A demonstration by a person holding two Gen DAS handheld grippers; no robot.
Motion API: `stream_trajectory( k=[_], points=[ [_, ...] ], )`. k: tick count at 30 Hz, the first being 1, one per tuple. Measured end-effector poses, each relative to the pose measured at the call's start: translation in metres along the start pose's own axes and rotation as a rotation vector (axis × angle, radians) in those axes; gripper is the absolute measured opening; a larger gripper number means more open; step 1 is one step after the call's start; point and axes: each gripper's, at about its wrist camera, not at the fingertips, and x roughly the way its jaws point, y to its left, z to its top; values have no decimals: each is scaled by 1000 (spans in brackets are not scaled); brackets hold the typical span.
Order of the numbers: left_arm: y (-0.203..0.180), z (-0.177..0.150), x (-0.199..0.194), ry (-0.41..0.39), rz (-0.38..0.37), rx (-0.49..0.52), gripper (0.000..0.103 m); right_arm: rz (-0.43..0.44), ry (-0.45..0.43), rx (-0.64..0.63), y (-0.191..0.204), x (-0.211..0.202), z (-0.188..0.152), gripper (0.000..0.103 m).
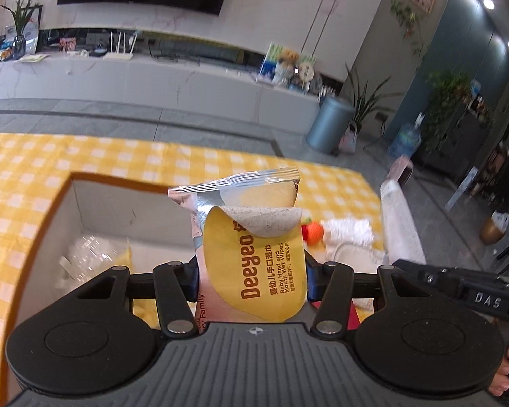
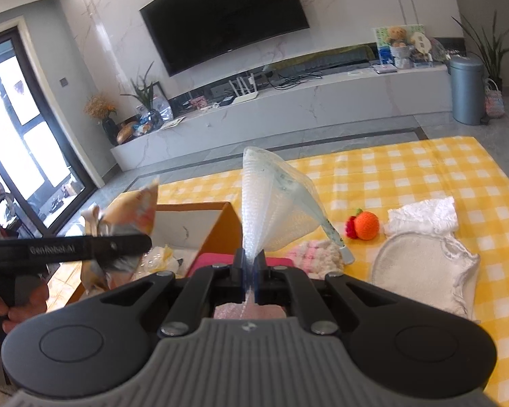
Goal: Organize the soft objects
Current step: 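Carry the Deeyeo packet and white cloth toward the cardboard box with both tools, then open the right tool over the box while the left tool lowers the packet in and opens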
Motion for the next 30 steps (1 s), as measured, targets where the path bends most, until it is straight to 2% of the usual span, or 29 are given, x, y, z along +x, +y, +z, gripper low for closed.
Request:
stream_trajectory(
  k=[4,8,11,17,21,24,30],
  points=[
    [24,3,-15,-47,-10,-31,60,-26,-40,-56,33,4,7,1],
    [43,3,-26,-105,47,-10,60,-17,-30,-132,78,24,15,1],
    [63,3,-26,-114,40,-45,60,-10,39,-213,114,55,19,1],
    [98,-6,-28,-108,40,-106,59,-112,209,-413,170,136,14,1],
    [113,-6,-30,-110,20,-144,59,-193,313,-468,181,192,7,1],
    [118,-7,-39,-122,47,-126,59,-277,428,-499,177,239,-2,1],
    [130,-6,-44,-130,78,-137,59,-384,533,-512,162,281,-22,1]
  ],
)
